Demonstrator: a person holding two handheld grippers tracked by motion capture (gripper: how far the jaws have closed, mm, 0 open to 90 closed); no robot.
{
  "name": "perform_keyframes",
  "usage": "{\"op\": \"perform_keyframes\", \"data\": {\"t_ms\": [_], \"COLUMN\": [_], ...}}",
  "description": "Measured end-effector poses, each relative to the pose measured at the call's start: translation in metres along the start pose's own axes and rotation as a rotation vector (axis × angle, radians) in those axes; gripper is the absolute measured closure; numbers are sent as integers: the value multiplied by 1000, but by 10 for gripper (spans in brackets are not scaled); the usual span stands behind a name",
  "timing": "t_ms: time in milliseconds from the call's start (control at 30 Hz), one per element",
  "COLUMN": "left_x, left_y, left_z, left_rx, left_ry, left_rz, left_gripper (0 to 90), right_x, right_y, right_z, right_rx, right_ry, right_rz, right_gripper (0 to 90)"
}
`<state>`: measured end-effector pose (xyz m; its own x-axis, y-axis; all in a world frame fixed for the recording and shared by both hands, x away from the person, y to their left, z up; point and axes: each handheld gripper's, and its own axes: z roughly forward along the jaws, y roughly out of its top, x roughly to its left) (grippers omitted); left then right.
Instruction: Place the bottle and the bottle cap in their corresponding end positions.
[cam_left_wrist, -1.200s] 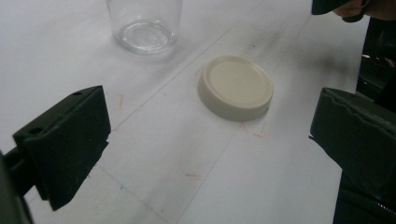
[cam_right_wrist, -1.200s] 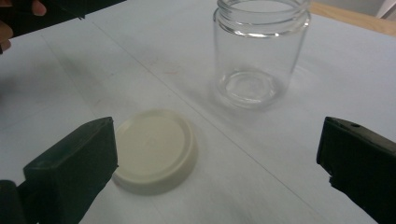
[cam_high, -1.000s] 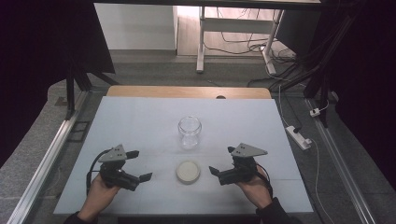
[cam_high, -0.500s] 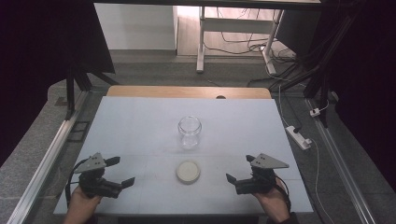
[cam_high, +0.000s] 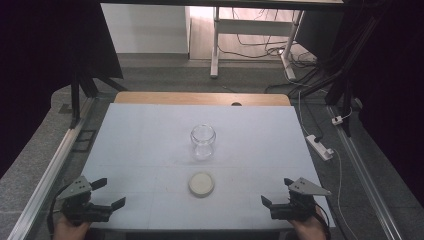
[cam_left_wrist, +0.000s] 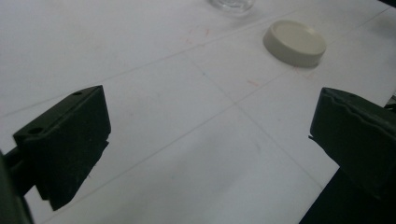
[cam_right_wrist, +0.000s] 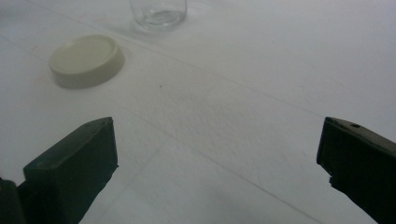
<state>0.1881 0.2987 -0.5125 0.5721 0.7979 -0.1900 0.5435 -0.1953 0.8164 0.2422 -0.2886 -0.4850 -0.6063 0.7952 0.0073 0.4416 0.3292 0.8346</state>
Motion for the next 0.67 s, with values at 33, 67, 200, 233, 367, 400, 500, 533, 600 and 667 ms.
{"op": "perform_keyframes", "data": {"t_ms": [33,67,200,233,367,400,500,533,600,667], "left_x": [0,0,-3,-3,-4,-4,-4,-4,-4,-4], "left_y": [-1,-3,-7,-9,-14,-15,-16,-16,-16,-15], "left_z": [0,-1,-3,-3,-3,-3,-5,-5,-5,-4], "left_rx": [7,16,44,50,87,94,93,95,96,100], "left_ry": [10,18,43,49,78,83,92,95,93,92], "left_rz": [0,2,12,12,14,11,4,1,-1,-1], "left_gripper": [0,0,0,0,0,0,0,0,0,0], "right_x": [-1,-2,-5,-6,-6,-6,-6,-6,-7,-8], "right_y": [-2,-4,-11,-12,-17,-18,-20,-20,-21,-21], "right_z": [-2,-3,-9,-10,-12,-13,-16,-16,-17,-16], "right_rx": [3,3,16,22,50,60,60,65,63,70], "right_ry": [-5,-10,-23,-25,-26,-25,-27,-23,-18,-15], "right_rz": [4,9,27,28,36,36,44,50,59,64], "right_gripper": [0,0,0,0,0,0,0,0,0,0]}}
